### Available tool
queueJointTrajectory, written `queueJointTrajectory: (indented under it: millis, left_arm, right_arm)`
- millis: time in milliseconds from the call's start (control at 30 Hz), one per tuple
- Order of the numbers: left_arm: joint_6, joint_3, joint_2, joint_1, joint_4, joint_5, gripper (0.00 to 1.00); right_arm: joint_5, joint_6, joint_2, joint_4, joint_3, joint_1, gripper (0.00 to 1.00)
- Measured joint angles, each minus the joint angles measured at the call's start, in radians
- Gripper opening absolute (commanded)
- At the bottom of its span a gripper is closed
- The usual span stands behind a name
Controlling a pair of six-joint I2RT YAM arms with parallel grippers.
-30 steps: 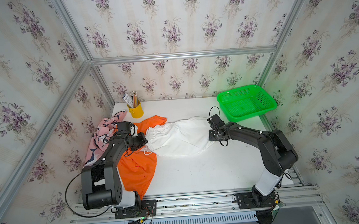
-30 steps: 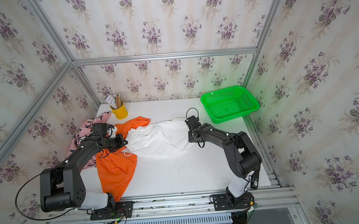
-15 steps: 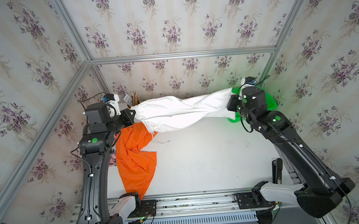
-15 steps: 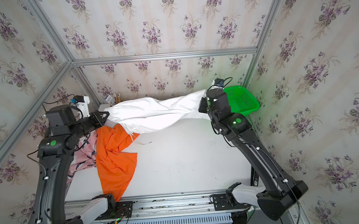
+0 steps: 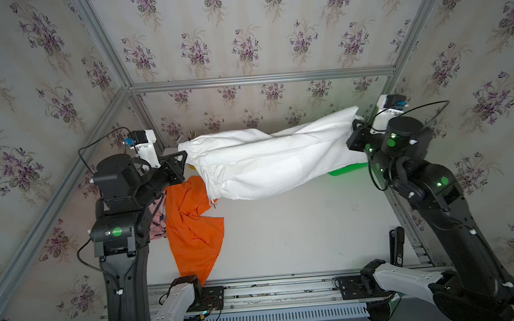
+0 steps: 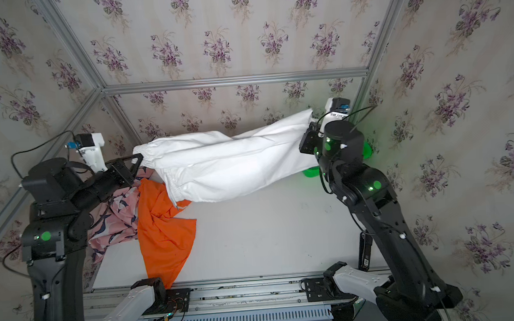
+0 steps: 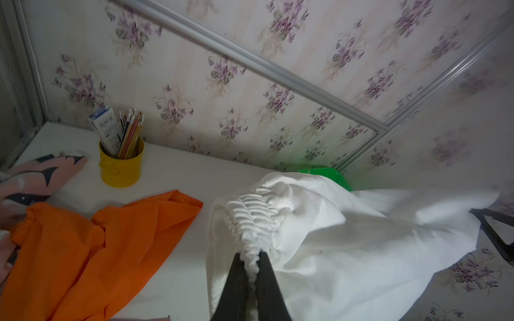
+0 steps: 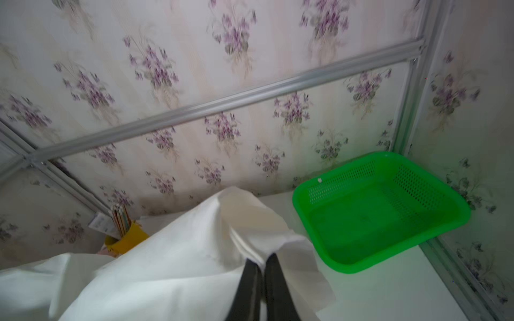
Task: Roll up the shorts
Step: Adjust the shorts at the center of the board.
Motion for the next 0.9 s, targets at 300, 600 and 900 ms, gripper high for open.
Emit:
queueJointTrajectory:
  millis: [300,600,900]
  left_arm:
    - [-0.009,-0.520,0.185,-0.005,0.169,-0.019,0.00]
    - [0.026,-0.587,0.311,-0.006,0.269,-0.016,0.00]
    - [0.038,-0.570,0.298,-0.006,0.276,-0.016,0.00]
  right_arm:
    - [-0.172,0.114,0.241,0.151,-0.519,-0.027,0.00]
    - [-0.197,0.157,0.394,0.196,-0.520,-0.035,0.43]
    - [-0.206,0.183,0.412,0.206,-0.525,-0.039,0.43]
